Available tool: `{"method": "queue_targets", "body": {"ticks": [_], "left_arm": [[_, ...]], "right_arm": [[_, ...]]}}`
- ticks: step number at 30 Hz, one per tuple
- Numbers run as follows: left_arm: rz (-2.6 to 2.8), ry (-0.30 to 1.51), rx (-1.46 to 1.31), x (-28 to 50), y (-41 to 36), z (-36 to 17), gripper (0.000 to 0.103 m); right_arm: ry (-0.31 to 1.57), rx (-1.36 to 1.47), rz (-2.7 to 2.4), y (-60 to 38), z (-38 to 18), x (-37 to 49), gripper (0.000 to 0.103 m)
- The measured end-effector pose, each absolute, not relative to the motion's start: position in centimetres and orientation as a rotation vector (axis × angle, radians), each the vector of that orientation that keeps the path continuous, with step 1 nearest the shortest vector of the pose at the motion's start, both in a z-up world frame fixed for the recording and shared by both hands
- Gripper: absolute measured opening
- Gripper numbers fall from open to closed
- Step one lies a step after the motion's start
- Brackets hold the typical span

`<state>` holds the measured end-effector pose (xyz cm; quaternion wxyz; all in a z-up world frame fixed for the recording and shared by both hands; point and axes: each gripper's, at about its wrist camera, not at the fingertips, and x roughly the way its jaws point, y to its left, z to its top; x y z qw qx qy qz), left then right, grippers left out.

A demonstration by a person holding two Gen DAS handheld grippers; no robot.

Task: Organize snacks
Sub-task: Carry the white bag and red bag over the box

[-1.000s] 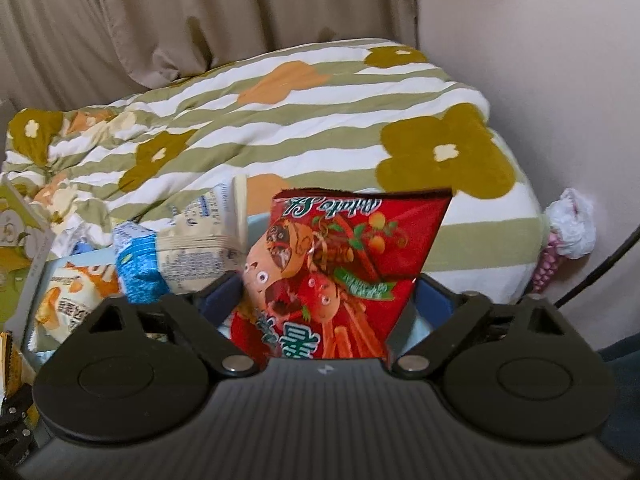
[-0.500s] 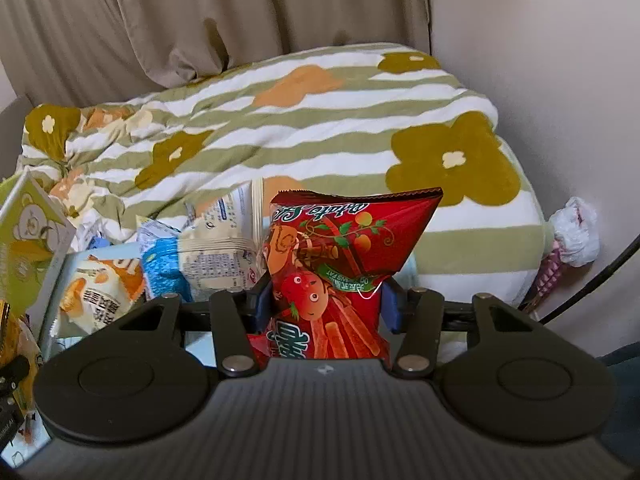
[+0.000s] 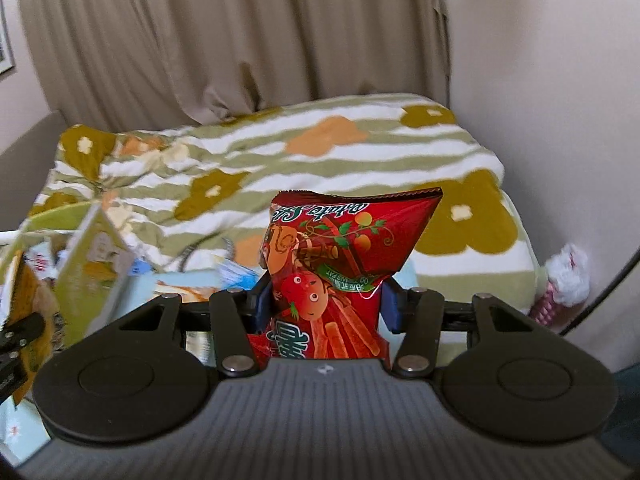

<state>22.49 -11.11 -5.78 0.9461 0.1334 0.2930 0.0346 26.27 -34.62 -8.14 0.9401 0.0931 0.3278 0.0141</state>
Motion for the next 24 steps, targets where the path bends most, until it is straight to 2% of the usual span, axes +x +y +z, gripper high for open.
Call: {"method": "queue_targets", "body": {"ticks": [7,14,24], "left_arm": [[0.074,0.505,0.244,19.8,-7.7,-2.0,0.048],[0.131,0.475,0.234,19.2,-0.6,0.2,0.048],[0.213,0.541,0.231,21.9,10.1,-1.6,0.048]], "right_arm": [[0.601,0.203,0.163,-28.8,-3.9,24.6,0.067],[0.562,0.21,0.248,-20.9,-1.1,24.0,0.067],[0.618,0.204,0.306,-9.6,-1.4,25.1,0.067]]}}
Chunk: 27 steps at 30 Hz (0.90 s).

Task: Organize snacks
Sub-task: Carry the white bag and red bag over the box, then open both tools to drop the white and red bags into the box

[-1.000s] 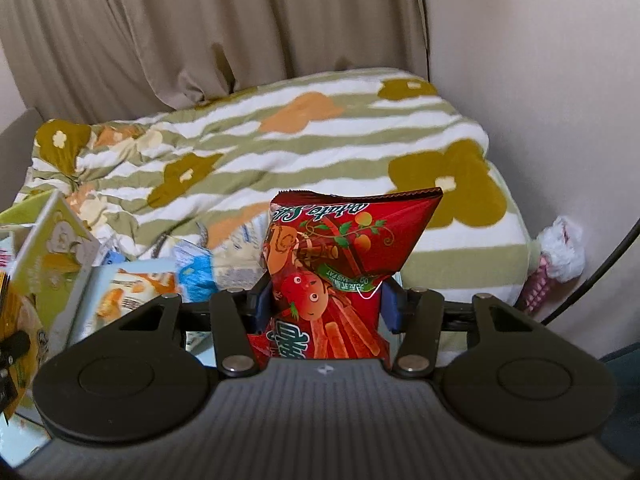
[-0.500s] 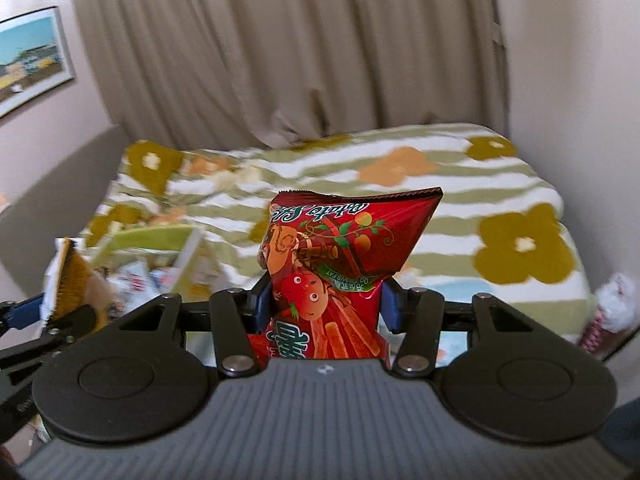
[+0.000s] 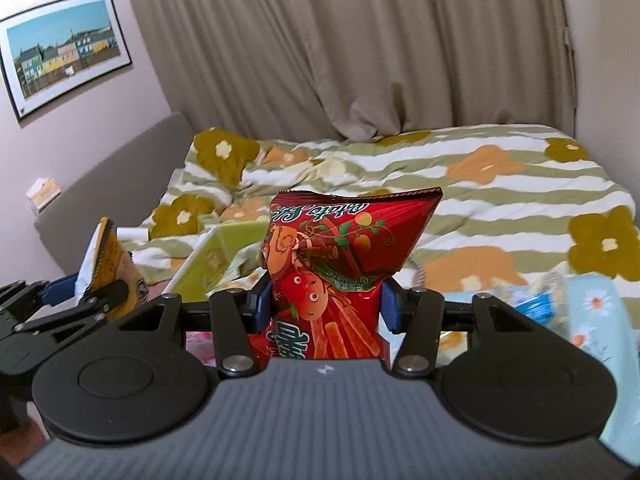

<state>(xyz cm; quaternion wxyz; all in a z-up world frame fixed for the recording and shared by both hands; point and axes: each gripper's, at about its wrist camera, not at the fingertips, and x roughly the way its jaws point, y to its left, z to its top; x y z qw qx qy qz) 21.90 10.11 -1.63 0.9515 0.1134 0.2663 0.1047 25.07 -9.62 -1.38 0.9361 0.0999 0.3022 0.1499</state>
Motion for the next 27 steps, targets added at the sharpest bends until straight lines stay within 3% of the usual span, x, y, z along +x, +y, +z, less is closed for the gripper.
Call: {"method": "queue_targets", "body": {"ticks": [4,7,9,27], "left_arm": [[0.173,0.591,0.222,23.0,12.4,-3.9,0.049],[0.116,0.609,0.194,23.4,13.1,-5.1,0.059],[0.075,0.623,0.19,23.7,13.2,-5.6,0.102],[0.068,0.588,0.107,19.9,16.6,-1.9,0.103]], "right_arm": [[0.644,0.202,0.287,-6.3,-2.3,25.3,0.067],[0.658,0.213,0.253,-4.6,-3.2,25.4,0.067],[0.668,0.219,0.229,-4.0,-3.7,25.4,0.067],[0.669,0.187,0.309,-1.5,-2.7,25.2,0.068]]}}
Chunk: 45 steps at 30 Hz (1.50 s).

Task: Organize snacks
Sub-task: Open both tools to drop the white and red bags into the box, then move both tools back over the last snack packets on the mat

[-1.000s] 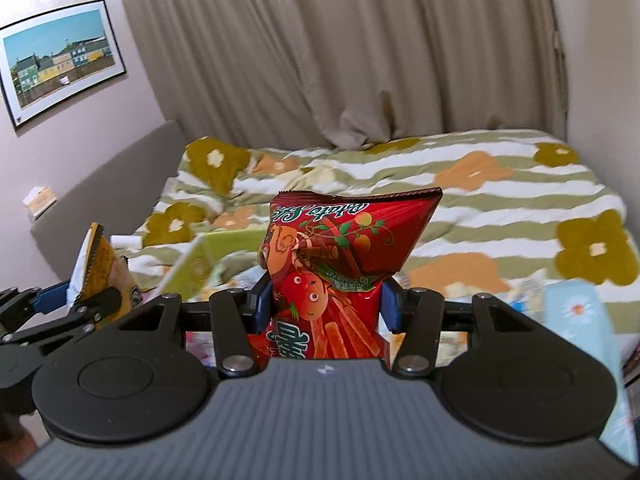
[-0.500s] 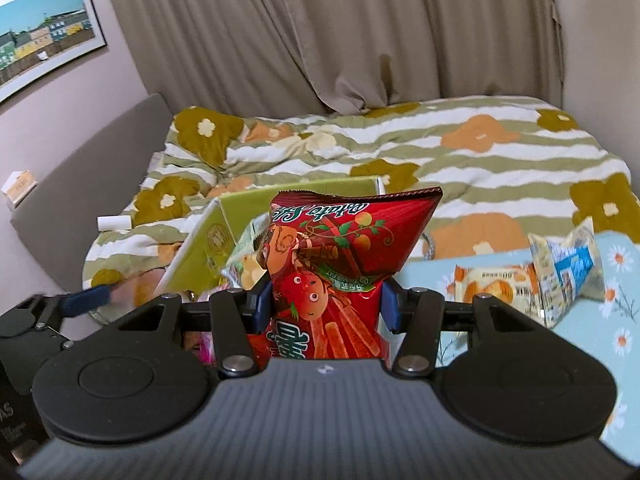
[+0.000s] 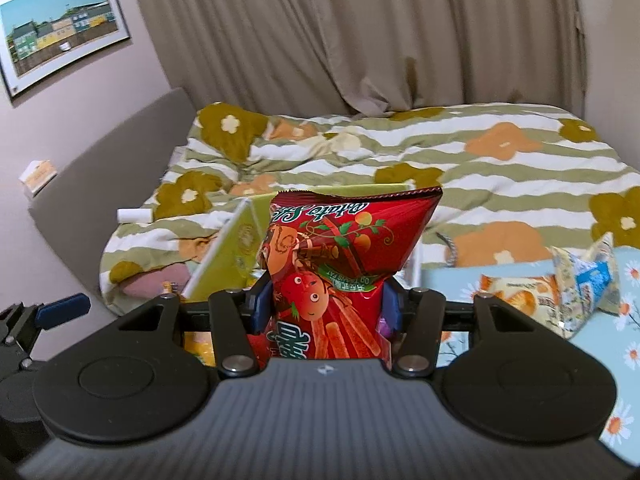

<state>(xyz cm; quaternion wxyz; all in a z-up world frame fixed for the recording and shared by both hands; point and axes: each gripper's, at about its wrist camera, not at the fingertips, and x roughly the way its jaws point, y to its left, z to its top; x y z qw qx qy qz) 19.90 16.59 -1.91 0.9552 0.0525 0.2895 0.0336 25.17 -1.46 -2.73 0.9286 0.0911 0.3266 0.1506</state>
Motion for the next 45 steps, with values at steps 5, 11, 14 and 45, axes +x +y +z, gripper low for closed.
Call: {"method": "queue_targets", "body": {"ticks": [5,11,14,45], "left_arm": [[0.105,0.594,0.106,19.6,17.6,-2.0,0.103],[0.111,0.643,0.085,19.4,18.8,-3.2,0.103],[0.106,0.653,0.075,19.4,19.0,-3.4,0.103],[-0.281,0.502,0.076,19.6,7.9,1.9,0.103]], "right_arm": [[0.693,0.161,0.36,0.8,-3.8,26.1,0.076],[0.713,0.209,0.364,1.2,-5.9,26.2,0.103],[0.713,0.201,0.345,1.1,-6.1,25.9,0.103],[0.512,0.223,-0.022,-14.3,1.3,17.2,0.103]]}}
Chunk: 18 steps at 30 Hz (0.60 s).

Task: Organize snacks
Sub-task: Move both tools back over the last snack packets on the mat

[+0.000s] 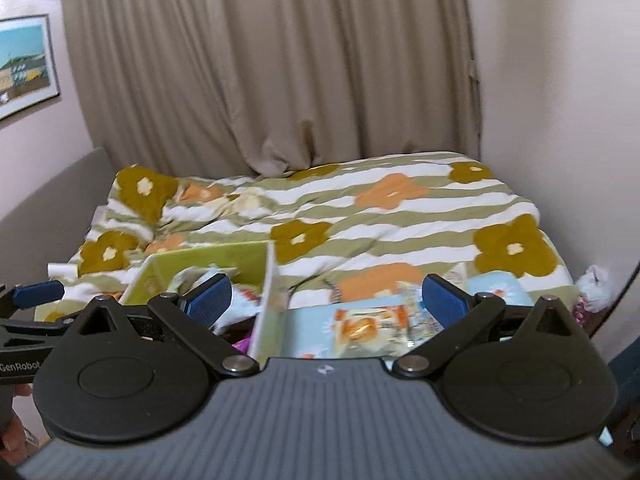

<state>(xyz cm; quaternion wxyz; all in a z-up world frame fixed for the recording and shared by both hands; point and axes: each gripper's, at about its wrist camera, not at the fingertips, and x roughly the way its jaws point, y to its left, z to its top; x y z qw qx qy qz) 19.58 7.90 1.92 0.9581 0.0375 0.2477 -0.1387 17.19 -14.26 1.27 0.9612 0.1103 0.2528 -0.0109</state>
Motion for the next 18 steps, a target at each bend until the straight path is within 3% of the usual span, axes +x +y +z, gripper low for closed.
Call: {"method": "queue_targets", "body": {"ticks": [18], "left_arm": [[-0.269,0.7,0.044,26.5,-7.3,-3.3,0.103]], "right_arm": [[0.668,0.28,0.004,-31.1,-4.4,25.1,0.103]]}}
